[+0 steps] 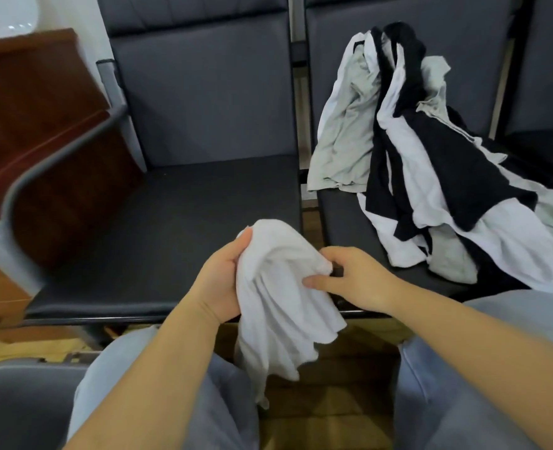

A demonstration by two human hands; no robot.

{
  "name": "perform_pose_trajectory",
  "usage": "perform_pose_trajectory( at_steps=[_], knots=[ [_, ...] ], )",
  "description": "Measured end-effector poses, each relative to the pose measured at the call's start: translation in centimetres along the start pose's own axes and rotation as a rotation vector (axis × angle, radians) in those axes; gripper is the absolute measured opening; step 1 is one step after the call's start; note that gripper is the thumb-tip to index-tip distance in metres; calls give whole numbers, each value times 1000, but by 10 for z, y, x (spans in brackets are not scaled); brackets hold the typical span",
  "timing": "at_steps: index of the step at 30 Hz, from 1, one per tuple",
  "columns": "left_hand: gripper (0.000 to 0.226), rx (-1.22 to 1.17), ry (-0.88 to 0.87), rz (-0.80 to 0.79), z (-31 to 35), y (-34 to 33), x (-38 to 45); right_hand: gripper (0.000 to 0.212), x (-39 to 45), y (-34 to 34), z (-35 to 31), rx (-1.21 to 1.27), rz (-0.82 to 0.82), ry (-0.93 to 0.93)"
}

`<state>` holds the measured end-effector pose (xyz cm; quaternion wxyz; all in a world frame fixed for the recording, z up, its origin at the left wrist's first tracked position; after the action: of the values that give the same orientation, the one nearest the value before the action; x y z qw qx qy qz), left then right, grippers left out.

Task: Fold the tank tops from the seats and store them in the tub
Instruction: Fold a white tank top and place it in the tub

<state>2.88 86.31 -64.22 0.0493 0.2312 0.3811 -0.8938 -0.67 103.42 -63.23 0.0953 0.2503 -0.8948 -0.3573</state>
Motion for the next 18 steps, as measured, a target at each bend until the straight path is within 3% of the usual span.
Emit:
perform_pose_trajectory(
  at_steps=[3,5,10,15,18],
  knots=[
    [47,-62,-107,19,13,4,-2,18,1,8,-1,282,-68,-83],
    [46,-42,-87,39,16,7,-1,18,3,17,-7,409,-66,-101],
    [48,20,33,101,10,5,5,15,26,39,-27,547,-23,-116],
    [69,150,203,-13,15,-10,13,16,48,41,-40,645,14,-97],
    [53,209,109,-25,18,-11,20,17,50,25,-28,718,-22,-108]
  ],
)
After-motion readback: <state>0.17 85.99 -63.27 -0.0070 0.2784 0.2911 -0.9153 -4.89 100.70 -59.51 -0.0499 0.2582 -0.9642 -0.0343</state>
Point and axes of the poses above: each hand's wrist, its own x-axis towards the middle knuckle, its own y-axis out of the back of the hand, z = x × y, the point moved 6 cm from there along x, towards the middle knuckle, and after that the axes turned 13 degrees about -x, right-handed, at the moved point
